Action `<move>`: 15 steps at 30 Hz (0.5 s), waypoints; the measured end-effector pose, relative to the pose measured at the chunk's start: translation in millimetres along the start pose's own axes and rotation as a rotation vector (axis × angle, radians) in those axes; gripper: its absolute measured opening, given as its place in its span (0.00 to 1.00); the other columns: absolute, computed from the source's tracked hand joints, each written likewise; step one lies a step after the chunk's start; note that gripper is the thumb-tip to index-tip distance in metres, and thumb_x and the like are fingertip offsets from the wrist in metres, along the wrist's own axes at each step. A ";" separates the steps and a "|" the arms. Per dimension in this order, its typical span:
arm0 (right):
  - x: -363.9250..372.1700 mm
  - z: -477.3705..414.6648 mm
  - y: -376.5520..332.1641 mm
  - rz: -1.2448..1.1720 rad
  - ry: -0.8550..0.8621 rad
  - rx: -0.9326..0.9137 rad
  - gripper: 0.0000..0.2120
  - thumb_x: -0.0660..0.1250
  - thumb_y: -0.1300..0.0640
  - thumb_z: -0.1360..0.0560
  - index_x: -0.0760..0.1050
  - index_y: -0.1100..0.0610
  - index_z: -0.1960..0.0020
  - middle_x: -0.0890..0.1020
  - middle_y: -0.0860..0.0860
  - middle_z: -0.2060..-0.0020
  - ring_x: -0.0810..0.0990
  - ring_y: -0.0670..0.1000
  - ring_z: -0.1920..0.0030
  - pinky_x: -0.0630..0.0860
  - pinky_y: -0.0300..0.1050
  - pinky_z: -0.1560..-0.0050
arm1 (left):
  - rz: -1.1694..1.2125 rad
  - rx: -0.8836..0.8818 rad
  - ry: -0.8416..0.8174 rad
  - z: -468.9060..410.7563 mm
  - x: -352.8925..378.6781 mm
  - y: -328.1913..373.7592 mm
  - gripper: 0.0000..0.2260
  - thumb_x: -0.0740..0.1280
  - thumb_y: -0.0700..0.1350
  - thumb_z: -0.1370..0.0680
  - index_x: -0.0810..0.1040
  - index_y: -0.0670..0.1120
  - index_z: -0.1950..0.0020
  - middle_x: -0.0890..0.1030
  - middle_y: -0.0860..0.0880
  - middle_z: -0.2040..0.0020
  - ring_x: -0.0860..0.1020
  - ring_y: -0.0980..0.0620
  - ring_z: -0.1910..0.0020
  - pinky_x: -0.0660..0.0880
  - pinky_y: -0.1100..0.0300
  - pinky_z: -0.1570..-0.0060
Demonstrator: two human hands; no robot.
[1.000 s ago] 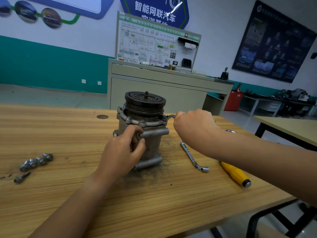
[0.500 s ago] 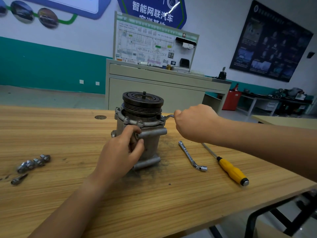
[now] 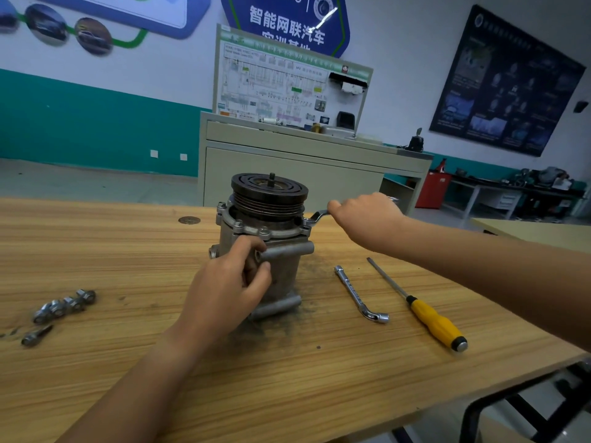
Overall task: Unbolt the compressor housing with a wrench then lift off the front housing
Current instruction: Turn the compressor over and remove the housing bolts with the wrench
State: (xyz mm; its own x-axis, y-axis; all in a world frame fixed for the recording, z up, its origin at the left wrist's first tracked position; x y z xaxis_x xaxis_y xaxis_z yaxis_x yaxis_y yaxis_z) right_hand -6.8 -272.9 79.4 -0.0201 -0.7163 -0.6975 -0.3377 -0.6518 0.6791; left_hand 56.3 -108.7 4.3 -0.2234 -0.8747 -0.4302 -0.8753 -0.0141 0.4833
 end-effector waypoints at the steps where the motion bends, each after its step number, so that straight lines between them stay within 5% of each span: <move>1: 3.7 -5.3 -1.1 -0.034 0.029 0.002 0.13 0.57 0.66 0.23 0.65 0.60 0.39 0.77 0.53 0.59 0.77 0.55 0.57 0.72 0.46 0.55 | -0.001 -0.004 0.000 -0.2 0.2 -0.9 0.13 0.68 0.41 0.26 0.68 0.55 0.51 0.74 0.53 0.71 0.74 0.54 0.74 0.70 0.57 0.75; 3: 13.6 -16.1 -4.3 -0.053 0.099 0.008 0.16 0.57 0.65 0.23 0.64 0.59 0.35 0.77 0.57 0.43 0.73 0.57 0.41 0.59 0.54 0.32 | -0.006 -0.003 0.000 -0.2 0.1 -2.0 0.12 0.68 0.41 0.26 0.68 0.55 0.51 0.75 0.53 0.71 0.73 0.57 0.74 0.70 0.56 0.75; 5: 18.6 -23.9 -8.3 -0.095 0.157 0.016 0.18 0.58 0.64 0.22 0.63 0.59 0.33 0.73 0.57 0.36 0.68 0.55 0.33 0.49 0.54 0.28 | -0.015 0.004 -0.007 -0.3 0.1 -1.7 0.12 0.68 0.42 0.26 0.68 0.56 0.51 0.75 0.54 0.71 0.73 0.57 0.74 0.69 0.59 0.75; 9: 19.2 -29.8 -9.8 -0.155 0.173 0.018 0.18 0.58 0.63 0.22 0.63 0.59 0.32 0.73 0.57 0.37 0.69 0.55 0.34 0.53 0.53 0.29 | -0.025 0.014 -0.017 -1.0 -0.5 -0.8 0.11 0.68 0.42 0.26 0.69 0.55 0.50 0.74 0.54 0.71 0.73 0.57 0.75 0.68 0.60 0.76; 11: 10.4 -19.1 4.2 -0.253 0.250 0.109 0.13 0.55 0.61 0.20 0.66 0.60 0.37 0.79 0.56 0.52 0.77 0.56 0.51 0.67 0.53 0.37 | -0.026 0.010 -0.021 -0.6 -0.5 -1.3 0.09 0.68 0.42 0.26 0.72 0.52 0.50 0.74 0.55 0.71 0.73 0.58 0.75 0.68 0.60 0.76; 12: 4.8 -9.5 14.4 -0.353 0.315 0.187 0.10 0.52 0.59 0.19 0.66 0.60 0.40 0.76 0.52 0.63 0.75 0.53 0.64 0.74 0.52 0.51 | -0.026 0.005 -0.022 -0.4 -0.4 -1.7 0.08 0.68 0.42 0.26 0.73 0.50 0.49 0.74 0.55 0.71 0.73 0.58 0.75 0.69 0.58 0.76; 13: 0.5 0.9 23.7 -0.464 0.369 0.266 0.10 0.51 0.57 0.18 0.66 0.60 0.42 0.71 0.48 0.69 0.70 0.50 0.71 0.71 0.49 0.67 | -0.021 0.000 -0.025 -0.2 0.1 -2.2 0.08 0.68 0.42 0.25 0.73 0.50 0.48 0.74 0.54 0.71 0.73 0.57 0.74 0.70 0.56 0.75; 15: -2.4 18.1 33.0 -0.690 0.361 0.366 0.09 0.49 0.54 0.18 0.65 0.58 0.46 0.68 0.47 0.72 0.67 0.47 0.74 0.59 0.43 0.76 | -0.010 -0.009 -0.031 -0.1 1.2 -2.8 0.09 0.68 0.42 0.25 0.71 0.52 0.49 0.74 0.54 0.71 0.73 0.57 0.74 0.71 0.53 0.75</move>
State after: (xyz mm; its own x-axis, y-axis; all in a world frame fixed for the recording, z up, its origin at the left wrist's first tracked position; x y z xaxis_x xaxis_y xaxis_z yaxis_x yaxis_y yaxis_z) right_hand -34.9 -288.2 99.3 0.5810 -0.2657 -0.7693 -0.4481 -0.8935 -0.0297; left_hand 58.6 -109.8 2.5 -0.2284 -0.8589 -0.4583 -0.8738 -0.0267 0.4855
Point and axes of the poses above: each hand's wrist, its own z-axis away from the middle knuckle, its own x-axis out of the palm, y = z × x, the point moved 7 cm from there along -z, towards the middle knuckle
